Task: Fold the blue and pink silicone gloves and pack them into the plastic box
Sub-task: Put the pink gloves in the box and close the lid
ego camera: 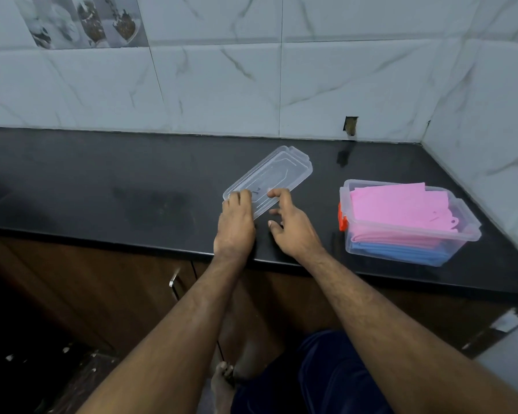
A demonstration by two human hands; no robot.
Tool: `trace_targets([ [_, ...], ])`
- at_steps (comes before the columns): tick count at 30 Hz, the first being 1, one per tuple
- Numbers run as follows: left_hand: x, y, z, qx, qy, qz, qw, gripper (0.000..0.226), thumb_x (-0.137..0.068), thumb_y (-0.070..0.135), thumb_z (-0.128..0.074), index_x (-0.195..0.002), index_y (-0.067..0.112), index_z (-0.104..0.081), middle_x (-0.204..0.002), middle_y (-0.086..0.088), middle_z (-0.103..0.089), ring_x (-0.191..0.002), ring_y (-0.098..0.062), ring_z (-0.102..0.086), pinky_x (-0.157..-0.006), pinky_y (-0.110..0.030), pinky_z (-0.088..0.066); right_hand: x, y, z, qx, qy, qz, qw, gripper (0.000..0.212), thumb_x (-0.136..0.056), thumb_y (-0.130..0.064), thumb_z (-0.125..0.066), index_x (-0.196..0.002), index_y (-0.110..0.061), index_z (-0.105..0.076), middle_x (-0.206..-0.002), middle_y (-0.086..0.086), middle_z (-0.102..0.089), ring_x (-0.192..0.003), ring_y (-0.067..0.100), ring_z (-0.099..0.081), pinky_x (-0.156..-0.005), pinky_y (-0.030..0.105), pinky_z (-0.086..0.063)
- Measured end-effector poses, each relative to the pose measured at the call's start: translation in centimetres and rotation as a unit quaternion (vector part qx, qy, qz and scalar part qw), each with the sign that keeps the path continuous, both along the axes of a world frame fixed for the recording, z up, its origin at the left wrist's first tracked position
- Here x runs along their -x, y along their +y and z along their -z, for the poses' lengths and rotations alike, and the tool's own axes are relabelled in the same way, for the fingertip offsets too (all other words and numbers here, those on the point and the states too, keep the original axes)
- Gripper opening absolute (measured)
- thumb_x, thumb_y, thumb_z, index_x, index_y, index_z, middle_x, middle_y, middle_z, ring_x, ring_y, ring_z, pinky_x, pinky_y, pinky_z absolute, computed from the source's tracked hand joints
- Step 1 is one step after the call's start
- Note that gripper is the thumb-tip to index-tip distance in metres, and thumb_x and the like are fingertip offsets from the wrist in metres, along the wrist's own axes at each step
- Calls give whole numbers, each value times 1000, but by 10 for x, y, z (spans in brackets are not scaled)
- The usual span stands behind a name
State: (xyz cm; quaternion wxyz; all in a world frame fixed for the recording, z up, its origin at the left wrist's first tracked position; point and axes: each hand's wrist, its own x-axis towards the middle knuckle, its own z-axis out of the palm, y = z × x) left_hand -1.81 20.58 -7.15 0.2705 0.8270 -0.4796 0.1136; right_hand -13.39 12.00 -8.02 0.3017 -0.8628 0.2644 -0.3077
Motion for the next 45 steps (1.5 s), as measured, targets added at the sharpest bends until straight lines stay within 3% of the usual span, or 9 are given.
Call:
trace_targets([
  [5,-11,5,2,108,115,16,987,49,-81,-15,-49,-121,8,-64,-125,-12,-60,-116,-30,-55,-102,-35,-43,2,0,0,-43,-32,54,997,91,-92,-5,-58,-153,-45,-4,-95,-3,-70,-92,15,-70,-84,31,-53],
  [9,-18,13,2,208,223,-19,952,46,-77,-18,-51,-104,11,-76,-110,0,-66,-105,-20,-63,-92,-13,-42,10,8,-4,-47,-62,92,993,117,-92,-2,-60,-148,-55,28,-122,13,-69,-87,12,-71,-82,30,-55],
  [13,-14,17,6,241,264,-36,933,42,-83,-17,-54,-107,9,-79,-111,3,-64,-108,-17,-63,-94,-2,-35,20,25,-5,-27,-43,93,994,121,-92,2,-60,-146,-57,31,-159,4,-41,-104,16,-68,-90,45,-59],
  [17,0,25,-1,233,295,-14,927,28,-91,-4,-67,-113,9,-78,-118,-1,-65,-108,-14,-63,-105,-18,-43,33,40,-10,32,16,26,999,122,-91,10,-54,-146,-56,32,-171,2,1,-131,28,-56,-101,44,-52],
  [21,8,32,-16,262,326,3,908,13,-92,12,-74,-103,17,-77,-103,8,-69,-89,-2,-63,-75,4,-43,47,39,-37,65,99,55,991,129,-91,1,-65,-142,-52,40,-167,12,22,-90,30,-71,-78,41,-60],
  [28,18,39,-82,314,331,53,888,12,-78,24,-89,-83,20,-78,-68,11,-69,-61,0,-60,-55,-6,-44,84,28,-122,300,64,169,937,92,-96,-19,-66,-164,-24,-4,-168,17,4,-144,37,-33,-113,49,-42],
  [32,33,35,-121,365,397,86,838,24,-70,24,-95,-73,17,-72,-68,2,-73,-60,-8,-65,-60,-23,-54,107,15,-169,275,22,185,943,83,-101,-37,-58,-164,-22,-7,-169,14,-2,-152,36,-20,-120,53,-30],
  [39,70,14,-155,364,509,158,764,42,-74,29,-91,-66,13,-53,-50,6,-58,-41,-6,-52,-43,-19,-46,139,2,-203,125,-5,180,976,63,-105,-48,-44,-153,-11,-31,-140,20,-55,-126,38,-55,-103,46,-46],
  [45,92,-5,-154,322,576,149,737,46,-89,39,-78,-72,13,-44,-59,0,-53,-51,-14,-50,-50,-24,-48,169,-18,-205,39,-21,232,972,38,-103,-42,-53,-118,-7,-59,-114,13,-66,-100,29,-59,-81,33,-45],
])
